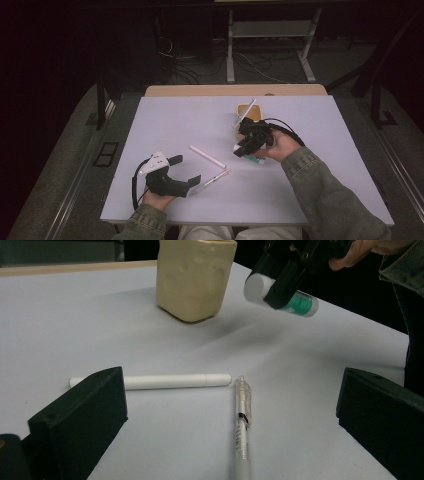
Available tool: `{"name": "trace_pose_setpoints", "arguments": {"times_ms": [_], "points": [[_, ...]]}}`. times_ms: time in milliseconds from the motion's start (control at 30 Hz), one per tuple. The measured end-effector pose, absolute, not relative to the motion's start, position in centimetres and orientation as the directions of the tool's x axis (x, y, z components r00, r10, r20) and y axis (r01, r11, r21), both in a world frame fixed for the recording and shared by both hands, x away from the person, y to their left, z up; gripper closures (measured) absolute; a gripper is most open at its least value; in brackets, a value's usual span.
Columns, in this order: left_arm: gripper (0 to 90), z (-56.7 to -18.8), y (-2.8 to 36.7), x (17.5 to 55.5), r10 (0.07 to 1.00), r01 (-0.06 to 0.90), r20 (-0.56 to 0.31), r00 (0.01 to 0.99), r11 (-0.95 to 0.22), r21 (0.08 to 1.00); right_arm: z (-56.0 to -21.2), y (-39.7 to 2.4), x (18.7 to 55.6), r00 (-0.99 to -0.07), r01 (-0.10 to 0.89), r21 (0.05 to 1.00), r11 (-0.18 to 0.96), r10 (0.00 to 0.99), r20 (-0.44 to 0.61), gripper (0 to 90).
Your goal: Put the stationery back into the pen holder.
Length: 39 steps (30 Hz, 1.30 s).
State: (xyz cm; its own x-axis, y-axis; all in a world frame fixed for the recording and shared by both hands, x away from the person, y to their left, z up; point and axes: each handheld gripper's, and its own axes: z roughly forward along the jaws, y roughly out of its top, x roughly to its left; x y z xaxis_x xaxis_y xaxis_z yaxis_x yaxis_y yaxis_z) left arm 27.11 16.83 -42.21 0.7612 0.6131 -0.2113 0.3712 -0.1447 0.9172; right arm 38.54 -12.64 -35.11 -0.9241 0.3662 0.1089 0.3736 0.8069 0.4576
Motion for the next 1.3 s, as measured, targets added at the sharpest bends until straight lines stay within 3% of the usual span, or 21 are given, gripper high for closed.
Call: {"name": "trace_pose_setpoints", "arguments": {"times_ms": [700, 1300], "points": [[0.0, -42.2, 16.9, 27.1, 0.613, 0.371, -0.214, 0.761, -0.140, 0.918, -29.5, -15.1, 40.5, -0.897, 0.393, 0.639, 0.662, 0.430, 0.106, 64.7], [0.0, -42.2, 16.9, 27.1, 0.610, 0.376, -0.220, 0.761, -0.139, 0.916, -27.5, -17.7, 42.3, -0.835, 0.429, 0.756, 0.495, 0.536, 0.123, 64.7]]}}
